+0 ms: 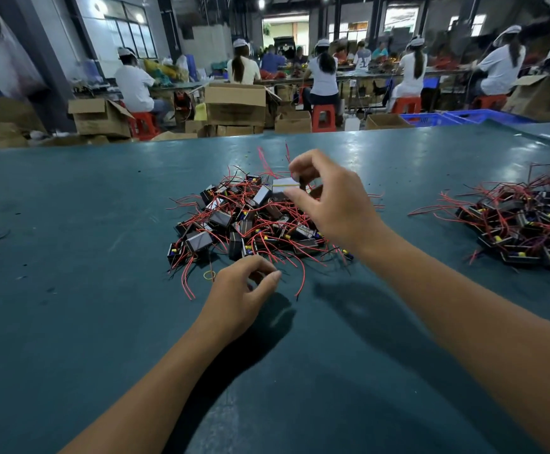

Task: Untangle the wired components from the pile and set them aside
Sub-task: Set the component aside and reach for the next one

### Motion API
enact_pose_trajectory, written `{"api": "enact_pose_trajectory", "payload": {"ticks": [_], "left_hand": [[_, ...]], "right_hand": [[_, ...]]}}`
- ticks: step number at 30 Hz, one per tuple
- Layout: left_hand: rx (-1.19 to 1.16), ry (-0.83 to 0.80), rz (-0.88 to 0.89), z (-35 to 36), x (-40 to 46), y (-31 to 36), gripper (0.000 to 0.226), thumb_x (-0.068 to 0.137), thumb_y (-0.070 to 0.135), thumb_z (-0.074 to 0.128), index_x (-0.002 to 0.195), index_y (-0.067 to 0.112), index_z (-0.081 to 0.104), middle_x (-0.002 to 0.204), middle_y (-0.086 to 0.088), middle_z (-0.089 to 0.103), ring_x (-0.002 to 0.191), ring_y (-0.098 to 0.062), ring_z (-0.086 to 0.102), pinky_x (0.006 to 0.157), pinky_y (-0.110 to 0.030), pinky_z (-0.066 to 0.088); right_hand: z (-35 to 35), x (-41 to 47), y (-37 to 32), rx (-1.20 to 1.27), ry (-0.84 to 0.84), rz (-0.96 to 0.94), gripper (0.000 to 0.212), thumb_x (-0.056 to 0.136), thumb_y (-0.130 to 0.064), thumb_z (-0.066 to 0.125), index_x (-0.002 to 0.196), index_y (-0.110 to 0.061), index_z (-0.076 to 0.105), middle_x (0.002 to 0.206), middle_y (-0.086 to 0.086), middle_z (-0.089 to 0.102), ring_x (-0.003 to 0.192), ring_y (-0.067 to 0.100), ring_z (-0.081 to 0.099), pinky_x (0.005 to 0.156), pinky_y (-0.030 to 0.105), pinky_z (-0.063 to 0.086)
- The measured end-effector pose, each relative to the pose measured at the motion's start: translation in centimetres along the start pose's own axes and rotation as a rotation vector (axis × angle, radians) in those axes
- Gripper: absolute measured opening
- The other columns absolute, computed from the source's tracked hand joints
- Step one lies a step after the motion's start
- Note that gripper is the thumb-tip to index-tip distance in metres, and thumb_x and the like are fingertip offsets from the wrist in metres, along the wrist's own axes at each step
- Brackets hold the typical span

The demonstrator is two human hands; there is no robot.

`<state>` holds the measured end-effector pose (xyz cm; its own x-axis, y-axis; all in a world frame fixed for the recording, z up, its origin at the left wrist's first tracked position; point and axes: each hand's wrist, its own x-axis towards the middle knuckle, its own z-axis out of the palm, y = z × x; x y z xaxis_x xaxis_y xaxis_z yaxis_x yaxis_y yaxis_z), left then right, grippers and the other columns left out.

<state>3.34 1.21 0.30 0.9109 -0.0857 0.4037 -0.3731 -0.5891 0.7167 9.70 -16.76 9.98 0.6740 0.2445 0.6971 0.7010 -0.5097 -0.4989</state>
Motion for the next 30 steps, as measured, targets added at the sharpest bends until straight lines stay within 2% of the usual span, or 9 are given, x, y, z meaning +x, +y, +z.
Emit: {"api": "enact_pose_trajectory", "payload": {"ticks": [3, 5, 9, 11, 13, 16, 19, 26, 30], "left_hand": [[-0.829, -0.179, -0.229, 0.2, -0.2, 1.4, 0.027, 0.091, 0.030, 0.065, 0.110, 0.010, 0.062, 0.089, -0.011, 0.069, 0.067, -0.018, 0.060, 0.058, -0.028, 0.049], [-1.045, -0.240, -0.268, 0.7, -0.7, 2.1, 0.035, 0.086, 0.030, 0.066, 0.112, 0.008, 0.058, 0.087, -0.012, 0.067, 0.064, -0.020, 0.060, 0.056, -0.026, 0.051], [-0.744, -0.265, -0.113, 1.1, -1.2, 2.2, 0.028, 0.088, 0.021, 0.070, 0.110, 0.004, 0.061, 0.081, -0.008, 0.068, 0.068, -0.018, 0.061, 0.065, -0.025, 0.052], [-0.626, -0.279, -0.070, 0.9, -1.2, 2.0, 0.034, 0.083, 0.023, 0.072, 0.111, 0.006, 0.062, 0.076, -0.002, 0.069, 0.068, -0.014, 0.063, 0.068, -0.024, 0.053], [-0.628, -0.278, -0.041, 0.9, -1.1, 2.2, 0.034, 0.080, 0.019, 0.074, 0.109, 0.006, 0.064, 0.077, 0.001, 0.069, 0.069, -0.012, 0.063, 0.069, -0.025, 0.054], [-0.632, -0.330, 0.026, 0.9, -1.3, 2.4, 0.033, 0.077, 0.015, 0.076, 0.107, 0.006, 0.067, 0.089, -0.001, 0.071, 0.082, -0.013, 0.065, 0.077, -0.027, 0.053], [-0.522, -0.357, 0.061, 0.9, -1.5, 2.4, 0.034, 0.075, 0.020, 0.081, 0.107, 0.013, 0.070, 0.094, -0.010, 0.069, 0.088, -0.014, 0.063, 0.083, -0.030, 0.050], [-0.469, -0.520, 0.055, 0.7, -1.7, 2.7, 0.029, 0.081, 0.001, 0.078, 0.109, 0.002, 0.070, 0.086, 0.017, 0.067, 0.084, -0.004, 0.062, 0.078, -0.017, 0.048], [-0.336, -0.475, 0.107, 0.5, -1.6, 2.8, 0.032, 0.079, 0.018, 0.082, 0.109, 0.014, 0.073, 0.087, 0.011, 0.062, 0.084, -0.011, 0.061, 0.079, -0.031, 0.051]], "right_hand": [[-0.6, -4.9, -1.1, -0.006, -0.025, -0.150, 0.031, 0.085, -0.012, 0.075, 0.113, -0.006, 0.062, 0.103, 0.003, 0.064, 0.095, 0.021, 0.060, 0.087, 0.035, 0.051], [-0.7, -7.9, -1.0, -0.056, -0.084, -0.273, 0.031, 0.084, -0.008, 0.074, 0.112, -0.003, 0.063, 0.101, 0.004, 0.062, 0.094, 0.023, 0.058, 0.086, 0.033, 0.049], [-0.6, -12.0, 0.0, 0.065, -0.128, -0.192, 0.038, 0.083, -0.002, 0.071, 0.118, -0.012, 0.060, 0.110, -0.001, 0.063, 0.107, 0.015, 0.061, 0.095, 0.024, 0.048], [-0.6, -12.5, 0.2, 0.250, -0.044, 0.082, 0.032, 0.087, -0.001, 0.058, 0.112, -0.022, 0.058, 0.110, -0.011, 0.065, 0.108, 0.011, 0.064, 0.095, 0.022, 0.049], [-0.9, -12.3, 0.5, 0.463, -0.041, 0.396, 0.028, 0.093, 0.004, 0.048, 0.104, -0.018, 0.061, 0.098, -0.006, 0.071, 0.095, 0.013, 0.069, 0.086, 0.027, 0.054], [-1.1, -11.8, 0.4, 0.819, -0.284, 0.706, 0.010, 0.100, -0.008, 0.053, 0.100, -0.007, 0.062, 0.082, 0.010, 0.073, 0.075, 0.027, 0.070, 0.072, 0.039, 0.060], [-1.5, -12.1, 0.3, 0.904, -0.499, 0.749, 0.028, 0.087, -0.026, 0.067, 0.100, -0.002, 0.062, 0.079, 0.013, 0.069, 0.067, 0.025, 0.068, 0.065, 0.035, 0.059], [-2.2, -12.2, 0.6, 0.902, -0.720, 0.774, 0.022, 0.083, -0.003, 0.062, 0.103, 0.005, 0.060, 0.086, 0.015, 0.069, 0.076, 0.030, 0.070, 0.066, 0.032, 0.058], [-1.8, -12.3, 0.3, 0.896, -0.745, 0.822, 0.034, 0.081, -0.003, 0.057, 0.110, 0.014, 0.054, 0.087, 0.015, 0.068, 0.077, 0.031, 0.071, 0.065, 0.033, 0.059]]}}
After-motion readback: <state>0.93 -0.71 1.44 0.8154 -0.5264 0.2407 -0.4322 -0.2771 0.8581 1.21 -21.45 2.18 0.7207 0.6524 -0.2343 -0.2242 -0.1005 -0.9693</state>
